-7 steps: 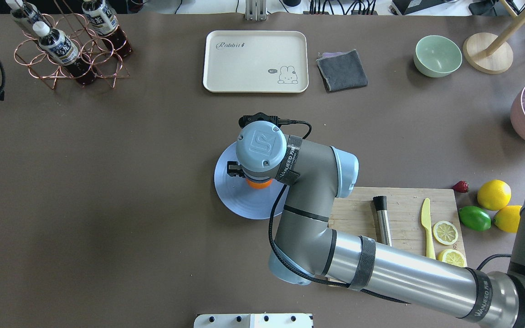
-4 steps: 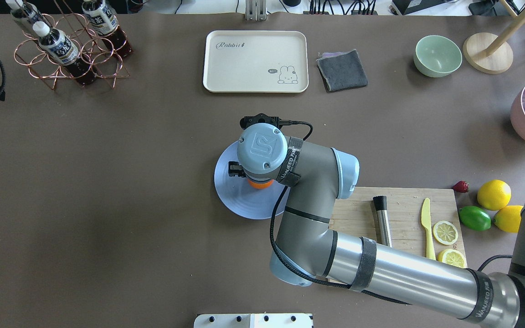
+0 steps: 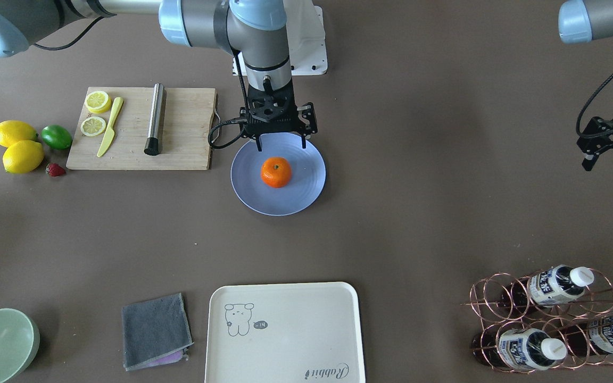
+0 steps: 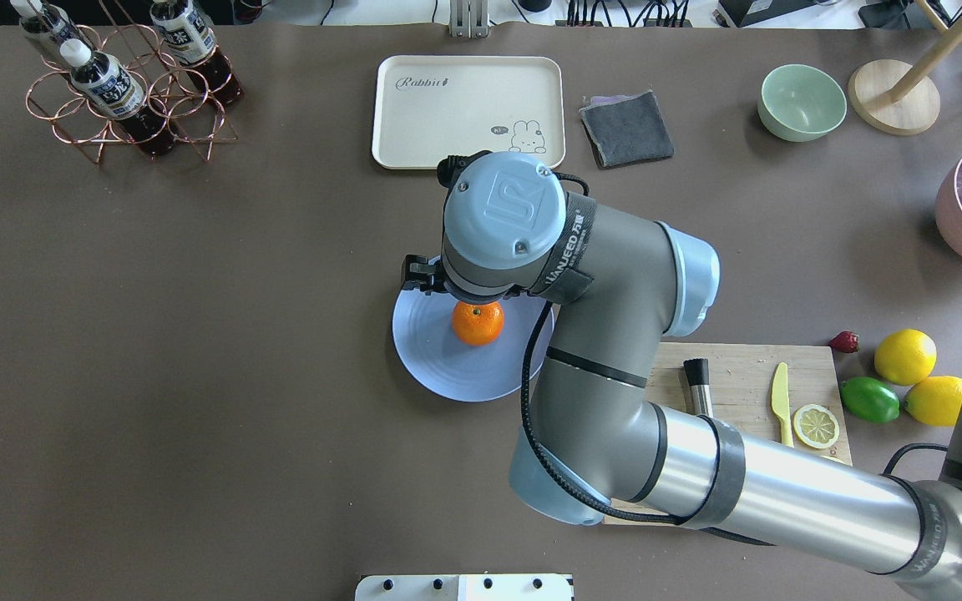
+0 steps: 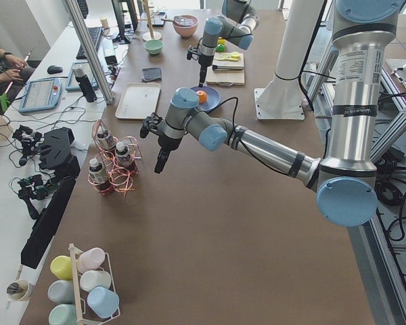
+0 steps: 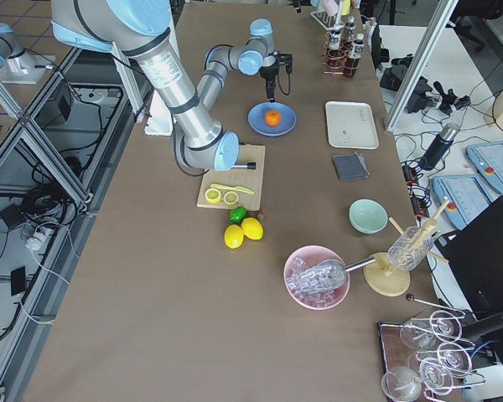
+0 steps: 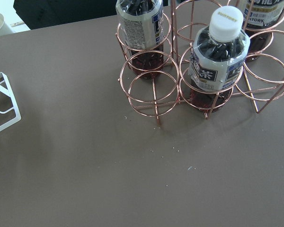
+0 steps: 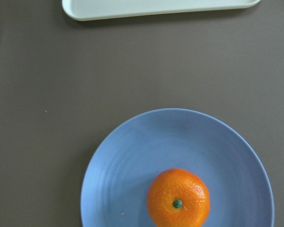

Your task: Pick orange to plate

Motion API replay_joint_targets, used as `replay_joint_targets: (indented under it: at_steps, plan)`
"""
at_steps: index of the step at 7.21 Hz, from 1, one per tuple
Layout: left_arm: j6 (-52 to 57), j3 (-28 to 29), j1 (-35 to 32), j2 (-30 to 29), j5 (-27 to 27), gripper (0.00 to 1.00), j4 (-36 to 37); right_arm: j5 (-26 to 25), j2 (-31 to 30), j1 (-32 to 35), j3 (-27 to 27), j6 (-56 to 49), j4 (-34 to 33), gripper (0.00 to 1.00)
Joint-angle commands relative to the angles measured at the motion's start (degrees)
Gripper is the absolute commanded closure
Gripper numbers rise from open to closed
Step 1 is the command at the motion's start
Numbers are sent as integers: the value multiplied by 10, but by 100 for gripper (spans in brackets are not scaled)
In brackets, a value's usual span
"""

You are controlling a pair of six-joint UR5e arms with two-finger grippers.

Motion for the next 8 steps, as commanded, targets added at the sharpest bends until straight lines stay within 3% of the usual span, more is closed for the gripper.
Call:
replay_joint_targets:
  at_steps: [1,2,4,6,8]
  plan:
    - [143,19,-104,42,-49,2,0,55,-55,80,112,-69,-103,0]
    - [193,22,-140,65,-61,2,1,119,-121,143,131,-180,-104,0]
    - [230,29,-177,104,-96,2,-5,240,-268,322,111,-467,-87,0]
    - [231,46,-181,112,-96,2,-7,272,-376,454,87,-616,-83,0]
    - [231,57,-181,112,-96,2,-7,315,-462,540,30,-684,14,0]
